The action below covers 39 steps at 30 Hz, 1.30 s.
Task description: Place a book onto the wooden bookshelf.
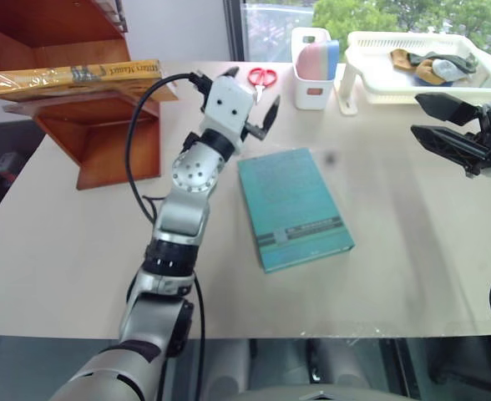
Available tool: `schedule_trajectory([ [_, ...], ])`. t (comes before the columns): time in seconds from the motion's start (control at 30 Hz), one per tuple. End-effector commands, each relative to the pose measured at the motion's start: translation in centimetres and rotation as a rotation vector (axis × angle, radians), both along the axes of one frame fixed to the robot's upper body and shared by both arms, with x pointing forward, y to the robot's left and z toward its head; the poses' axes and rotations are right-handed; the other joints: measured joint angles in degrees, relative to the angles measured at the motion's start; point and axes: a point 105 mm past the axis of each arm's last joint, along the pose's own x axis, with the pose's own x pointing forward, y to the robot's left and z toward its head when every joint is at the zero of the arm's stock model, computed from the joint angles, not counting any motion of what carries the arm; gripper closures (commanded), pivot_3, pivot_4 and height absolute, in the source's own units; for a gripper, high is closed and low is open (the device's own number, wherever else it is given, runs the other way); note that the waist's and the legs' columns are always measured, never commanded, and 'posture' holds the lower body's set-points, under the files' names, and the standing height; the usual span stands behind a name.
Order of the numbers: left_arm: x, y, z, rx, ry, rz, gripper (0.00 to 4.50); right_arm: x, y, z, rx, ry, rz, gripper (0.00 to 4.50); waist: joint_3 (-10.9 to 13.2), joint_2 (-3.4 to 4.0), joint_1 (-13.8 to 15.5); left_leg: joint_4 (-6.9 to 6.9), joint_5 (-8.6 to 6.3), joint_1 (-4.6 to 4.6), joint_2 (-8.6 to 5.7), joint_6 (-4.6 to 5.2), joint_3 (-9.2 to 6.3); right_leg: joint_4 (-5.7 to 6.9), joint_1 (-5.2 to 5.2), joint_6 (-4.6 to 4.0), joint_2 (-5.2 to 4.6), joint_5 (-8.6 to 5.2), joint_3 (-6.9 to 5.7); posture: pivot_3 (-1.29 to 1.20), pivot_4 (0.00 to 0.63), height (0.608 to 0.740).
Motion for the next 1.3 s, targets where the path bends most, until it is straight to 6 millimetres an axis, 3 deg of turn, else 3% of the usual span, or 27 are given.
schedule_trajectory([
  [0.03,0.3,2.1,2.4,-0.077,-0.122,0.117,0.05,-1.0,-0.5,1.3,-0.002,-0.06,-0.02,0.0,0.0,0.0,-0.01,0.0,0.0,0.0,0.0,0.0,0.0,0.0,0.0,0.0,0.0,0.0,0.0,0.0,0.15,0.74],
  [0.33,1.7,6.8,3.0,-0.174,-0.155,0.325,0.05,-1.3,-0.8,1.3,-0.002,-0.063,-0.041,0.0,0.0,0.0,0.07,0.0,0.0,-0.01,-0.09,0.0,-0.06,-0.01,0.01,0.01,-0.07,0.0,-0.06,0.0,0.15,0.74],
  [0.47,1.8,6.9,3.0,-0.182,-0.149,0.325,0.05,-1.2,-0.7,1.2,-0.001,-0.063,-0.043,0.0,0.0,0.0,-0.18,-0.02,0.01,0.01,-0.09,-0.01,-0.05,-0.01,0.02,0.01,-0.07,0.0,-0.06,0.0,0.15,0.74],
  [0.6,1.7,5.3,2.4,-0.154,-0.117,0.246,0.05,-1.1,-0.7,1.1,0.0,-0.058,-0.043,0.0,0.0,0.0,-0.09,-0.04,0.01,0.01,-0.09,-0.02,-0.05,-0.01,0.01,0.01,-0.07,0.0,-0.06,0.0,0.15,0.74],
  [0.73,1.5,3.2,0.2,-0.084,-0.008,0.137,0.05,-0.7,-0.9,-0.2,-0.026,-0.017,-0.064,0.0,-0.01,-0.01,0.1,-0.04,0.01,0.0,-0.11,-0.02,-0.06,-0.06,0.05,0.01,-0.08,0.0,-0.08,0.0,0.15,0.74],
  [0.83,1.3,3.0,-1.5,-0.103,0.095,0.099,0.05,-0.4,-1.3,-1.2,-0.056,-0.005,-0.101,0.0,-0.01,0.0,0.12,-0.05,0.01,0.01,-0.12,-0.03,-0.06,-0.14,0.13,0.01,-0.09,0.0,-0.17,0.0,0.15,0.74],
  [0.87,1.0,3.6,-3.0,-0.135,0.171,0.093,0.05,0.0,-1.8,-1.8,-0.075,-0.004,-0.157,0.0,-0.01,0.0,0.07,-0.05,0.01,0.01,-0.12,-0.02,-0.07,-0.14,0.14,0.01,-0.09,0.0,-0.18,0.0,0.15,0.74],
  [0.97,-1.1,4.8,-6.9,-0.134,0.335,0.053,0.05,0.7,-3.2,-4.7,-0.188,0.025,-0.277,0.0,-0.02,0.01,-0.36,-0.07,0.01,0.05,-0.11,-0.02,-0.11,-0.14,0.14,0.01,-0.1,0.0,-0.12,0.0,0.15,0.74],
  [1.17,-6.0,6.4,-11.8,-0.065,0.55,-0.023,0.05,0.1,-4.3,-11.3,-0.309,0.136,-0.346,0.0,-0.02,0.01,-0.15,-0.25,0.02,0.22,-0.04,-0.04,-0.07,-0.16,0.2,-0.01,-0.09,-0.02,-0.09,0.0,0.15,0.74],
  [1.3,-9.1,6.8,-14.1,-0.043,0.651,-0.075,0.05,-0.3,-5.2,-14.0,-0.333,0.157,-0.396,0.0,-0.04,0.04,-0.17,-0.25,0.01,0.49,-0.04,-0.03,-0.07,-0.16,0.49,-0.01,-0.15,-0.01,-0.08,0.0,0.15,0.74],
])
